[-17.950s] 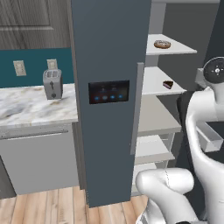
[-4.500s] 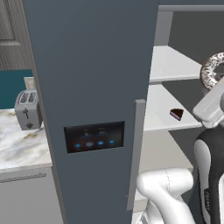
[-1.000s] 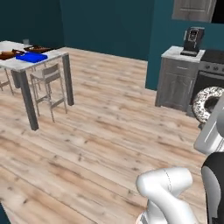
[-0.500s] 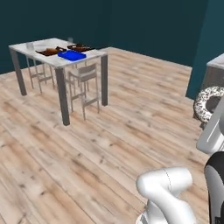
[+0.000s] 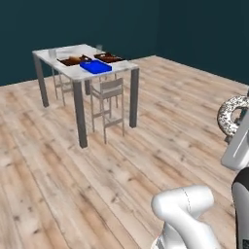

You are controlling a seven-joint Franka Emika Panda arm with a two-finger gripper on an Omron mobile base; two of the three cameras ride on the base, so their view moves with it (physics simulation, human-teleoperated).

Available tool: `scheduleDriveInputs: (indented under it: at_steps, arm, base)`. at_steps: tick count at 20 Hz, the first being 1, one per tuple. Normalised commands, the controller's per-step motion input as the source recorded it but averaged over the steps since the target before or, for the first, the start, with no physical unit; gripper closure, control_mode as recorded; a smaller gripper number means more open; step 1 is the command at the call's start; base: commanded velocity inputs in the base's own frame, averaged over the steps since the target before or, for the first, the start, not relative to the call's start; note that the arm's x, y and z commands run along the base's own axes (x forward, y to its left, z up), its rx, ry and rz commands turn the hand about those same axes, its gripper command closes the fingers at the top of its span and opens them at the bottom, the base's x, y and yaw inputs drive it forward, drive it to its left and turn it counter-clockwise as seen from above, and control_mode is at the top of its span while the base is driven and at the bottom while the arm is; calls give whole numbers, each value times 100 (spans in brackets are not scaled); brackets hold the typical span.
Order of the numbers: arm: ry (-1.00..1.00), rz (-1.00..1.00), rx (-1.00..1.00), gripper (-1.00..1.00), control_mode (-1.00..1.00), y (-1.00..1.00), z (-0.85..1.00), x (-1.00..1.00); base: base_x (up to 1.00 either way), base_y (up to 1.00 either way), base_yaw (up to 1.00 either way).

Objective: Take the donut and cake from the fridge and place them on the empty tray on the dining counter.

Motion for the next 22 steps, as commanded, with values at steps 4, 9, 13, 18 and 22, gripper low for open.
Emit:
scheduleDriveInputs:
  at_steps: [4, 9, 13, 18, 22]
  arm:
    - [0, 0, 0, 100, 100, 0, 0, 0]
    - [0, 0, 0, 100, 100, 0, 0, 0]
    - [0, 0, 0, 100, 100, 0, 0, 0]
    - [0, 0, 0, 100, 100, 0, 0, 0]
    - [0, 0, 0, 100, 100, 0, 0, 0]
  base:
    - [100, -21, 31]
    - [100, -6, 34]
    - [100, -28, 35]
    - [93, -47, 35]
    - [81, -41, 34]
